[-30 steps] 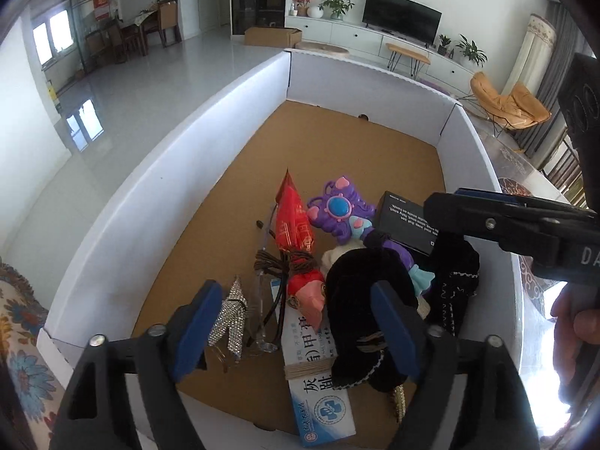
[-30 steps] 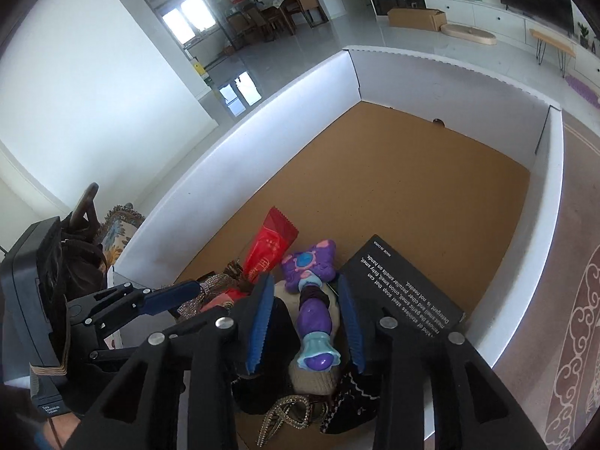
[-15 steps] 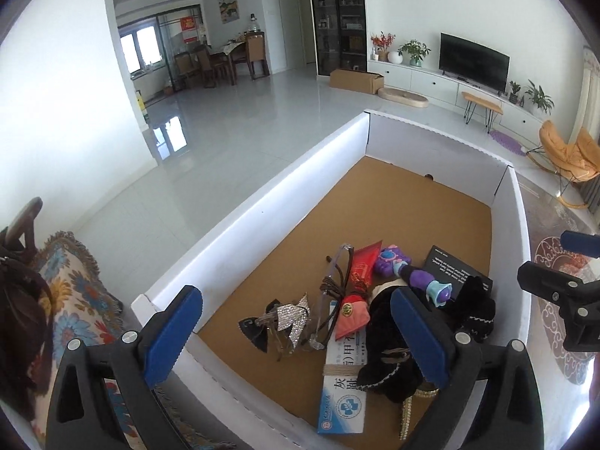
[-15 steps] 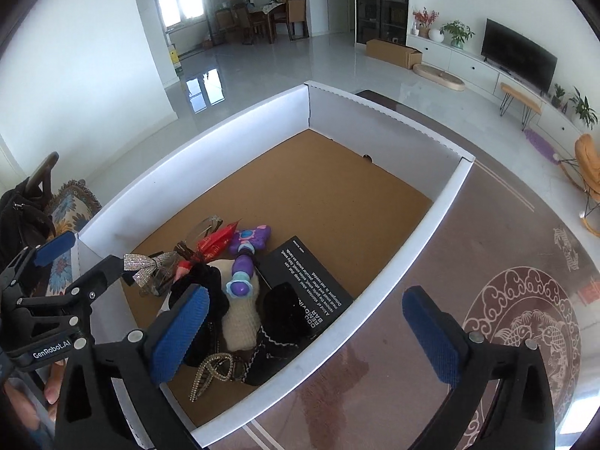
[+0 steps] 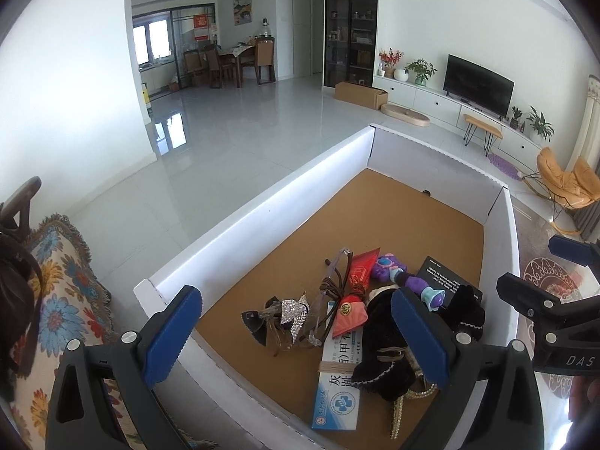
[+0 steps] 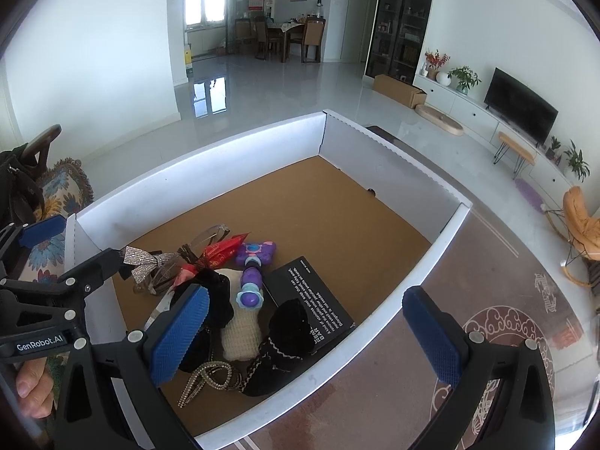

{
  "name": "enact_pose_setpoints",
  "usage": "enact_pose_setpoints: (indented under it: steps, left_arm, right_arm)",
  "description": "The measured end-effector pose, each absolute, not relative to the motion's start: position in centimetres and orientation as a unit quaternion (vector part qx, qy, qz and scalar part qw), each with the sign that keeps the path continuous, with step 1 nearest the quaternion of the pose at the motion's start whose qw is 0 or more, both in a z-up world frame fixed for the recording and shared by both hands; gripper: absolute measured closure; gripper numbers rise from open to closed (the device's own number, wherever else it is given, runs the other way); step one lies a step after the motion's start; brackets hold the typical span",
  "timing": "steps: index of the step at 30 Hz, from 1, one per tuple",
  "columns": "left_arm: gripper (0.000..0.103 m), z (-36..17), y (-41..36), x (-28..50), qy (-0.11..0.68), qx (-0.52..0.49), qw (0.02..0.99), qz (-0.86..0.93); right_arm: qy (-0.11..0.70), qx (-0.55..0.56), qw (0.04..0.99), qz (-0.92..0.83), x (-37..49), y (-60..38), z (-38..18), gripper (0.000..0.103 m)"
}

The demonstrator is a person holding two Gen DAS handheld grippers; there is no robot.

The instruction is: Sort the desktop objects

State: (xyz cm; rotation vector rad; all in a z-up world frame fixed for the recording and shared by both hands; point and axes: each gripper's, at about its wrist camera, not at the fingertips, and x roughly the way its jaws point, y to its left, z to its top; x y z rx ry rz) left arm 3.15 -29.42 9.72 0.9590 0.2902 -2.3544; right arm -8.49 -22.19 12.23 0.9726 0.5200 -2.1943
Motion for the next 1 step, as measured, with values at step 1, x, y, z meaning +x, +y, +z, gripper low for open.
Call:
enact_pose_setpoints:
  steps: [1]
  left_arm:
    - [0.0, 9.63, -29.4, 3.19, 0.106, 0.36, 0.291, -0.88]
  right_arm:
    - [0.2, 0.374, 0.337, -0.841, -8.52, -22.2, 12.14, 0.0]
